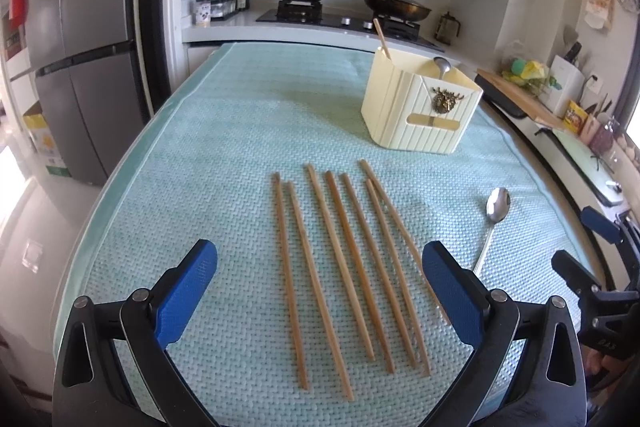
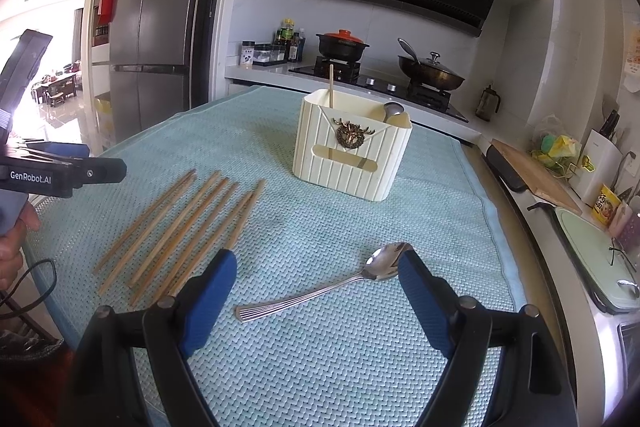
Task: Organize utensils
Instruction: 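Withdraw both open tools from the holder back over the table, then move the right tool over the remaining steel spoon while the left tool moves over the chopsticks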
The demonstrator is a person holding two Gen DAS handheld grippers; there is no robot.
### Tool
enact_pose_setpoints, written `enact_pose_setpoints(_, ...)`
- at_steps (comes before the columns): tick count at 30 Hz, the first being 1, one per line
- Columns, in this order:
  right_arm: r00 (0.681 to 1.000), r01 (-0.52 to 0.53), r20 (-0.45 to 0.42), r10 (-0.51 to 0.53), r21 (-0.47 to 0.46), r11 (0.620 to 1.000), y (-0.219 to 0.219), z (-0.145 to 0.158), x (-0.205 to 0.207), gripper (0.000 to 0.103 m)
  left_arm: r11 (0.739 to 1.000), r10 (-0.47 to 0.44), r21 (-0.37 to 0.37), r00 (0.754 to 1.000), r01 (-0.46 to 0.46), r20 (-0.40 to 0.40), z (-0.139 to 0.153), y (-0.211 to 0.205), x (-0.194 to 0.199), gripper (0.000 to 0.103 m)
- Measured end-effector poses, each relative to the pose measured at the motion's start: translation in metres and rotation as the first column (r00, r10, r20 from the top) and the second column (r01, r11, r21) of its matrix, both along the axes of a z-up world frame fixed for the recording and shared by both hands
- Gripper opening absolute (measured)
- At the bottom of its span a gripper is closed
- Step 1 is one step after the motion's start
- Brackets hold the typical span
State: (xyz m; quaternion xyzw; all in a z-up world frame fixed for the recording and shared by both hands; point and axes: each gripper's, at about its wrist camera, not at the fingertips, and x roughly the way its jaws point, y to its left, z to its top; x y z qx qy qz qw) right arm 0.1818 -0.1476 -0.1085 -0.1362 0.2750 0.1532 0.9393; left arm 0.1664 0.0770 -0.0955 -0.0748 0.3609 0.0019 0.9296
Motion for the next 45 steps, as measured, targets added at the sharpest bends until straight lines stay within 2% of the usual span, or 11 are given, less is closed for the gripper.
enact_pose_setpoints(7,0.998,0.063,-0.01,-0.063,0.019,0.998,-0.021,-0.003,0.001,0.085,0.999,0.037,-0.007,0.999,-0.037,0.006,0.001,0.012,-0.006,0.102)
enact_pose_setpoints(12,0.992,0.108,-0.074,-0.106,0.019,0.994,-0.036,-0.018,0.007,0.085,0.997,0.067,-0.021,0.997,-0.068,-0.023,-0.009,0.024,-0.005,0.102)
enact_pose_setpoints(20,0.971,0.188,-0.163,-0.173,0.081,0.979,-0.059,-0.025,0.019,0.085,0.993,0.102,-0.047,0.991,-0.106,-0.082,-0.026,0.045,0.012,0.102)
enact_pose_setpoints(26,0.935,0.258,-0.294,-0.197,0.186,0.948,-0.08,-0.04,0.045,0.085,0.99,0.126,-0.046,0.986,-0.132,-0.11,-0.036,0.057,0.021,0.102)
enact_pose_setpoints(30,0.888,0.319,-0.418,-0.19,0.265,0.91,-0.086,-0.058,0.074,0.084,0.991,0.129,-0.027,0.983,-0.133,-0.127,-0.04,0.059,0.027,0.102)
enact_pose_setpoints(33,0.86,0.364,-0.471,-0.197,0.294,0.884,-0.084,-0.067,0.099,0.084,0.99,0.134,-0.026,0.983,-0.139,-0.126,-0.04,0.062,0.026,0.102)
enact_pose_setpoints(37,0.824,0.401,-0.517,-0.231,0.246,0.882,-0.068,-0.077,0.13,0.084,0.988,0.147,-0.038,0.981,-0.152,-0.125,-0.041,0.068,0.022,0.102)
enact_pose_setpoints(39,0.813,0.39,-0.531,-0.238,0.194,0.9,-0.053,-0.083,0.145,0.084,0.986,0.154,-0.04,0.98,-0.16,-0.127,-0.043,0.071,0.02,0.102)
enact_pose_setpoints(42,0.822,0.364,-0.512,-0.25,0.135,0.922,-0.031,-0.089,0.163,0.078,0.985,0.161,-0.039,0.978,-0.168,-0.135,-0.044,0.074,0.02,0.102)
enact_pose_setpoints(45,0.843,0.334,-0.483,-0.238,0.123,0.934,-0.016,-0.09,0.179,0.076,0.986,0.159,-0.036,0.978,-0.166,-0.137,-0.044,0.075,0.023,0.102)
